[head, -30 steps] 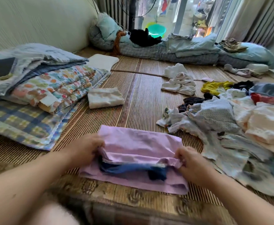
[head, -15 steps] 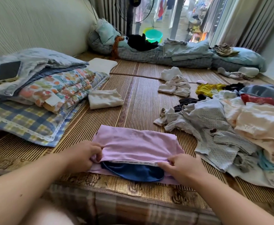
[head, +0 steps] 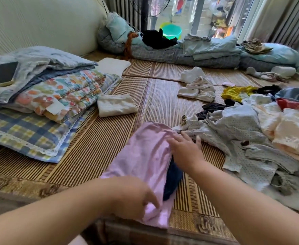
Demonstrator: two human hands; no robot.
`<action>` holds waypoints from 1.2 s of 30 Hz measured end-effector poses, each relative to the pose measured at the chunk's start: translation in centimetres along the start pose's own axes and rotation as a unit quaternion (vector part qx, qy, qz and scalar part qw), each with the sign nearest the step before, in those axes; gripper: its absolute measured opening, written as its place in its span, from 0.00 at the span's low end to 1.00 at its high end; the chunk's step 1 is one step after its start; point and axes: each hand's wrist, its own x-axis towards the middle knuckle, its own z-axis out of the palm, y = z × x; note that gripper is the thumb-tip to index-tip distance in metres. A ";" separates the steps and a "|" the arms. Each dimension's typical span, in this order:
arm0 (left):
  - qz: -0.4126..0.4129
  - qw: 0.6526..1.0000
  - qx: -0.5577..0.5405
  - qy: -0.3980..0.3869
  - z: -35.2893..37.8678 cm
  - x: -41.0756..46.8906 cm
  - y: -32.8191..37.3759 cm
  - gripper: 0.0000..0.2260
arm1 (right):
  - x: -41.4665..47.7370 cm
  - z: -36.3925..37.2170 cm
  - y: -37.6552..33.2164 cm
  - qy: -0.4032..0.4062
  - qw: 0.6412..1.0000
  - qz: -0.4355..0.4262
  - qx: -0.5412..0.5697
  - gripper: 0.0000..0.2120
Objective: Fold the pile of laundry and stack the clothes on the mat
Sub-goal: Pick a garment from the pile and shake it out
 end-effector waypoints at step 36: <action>-0.062 0.870 -0.431 0.230 -1.8 -2.1 -4.9 0.15 | -11.7 -2.1 0.8 -0.098 0.874 -0.043 0.475 0.02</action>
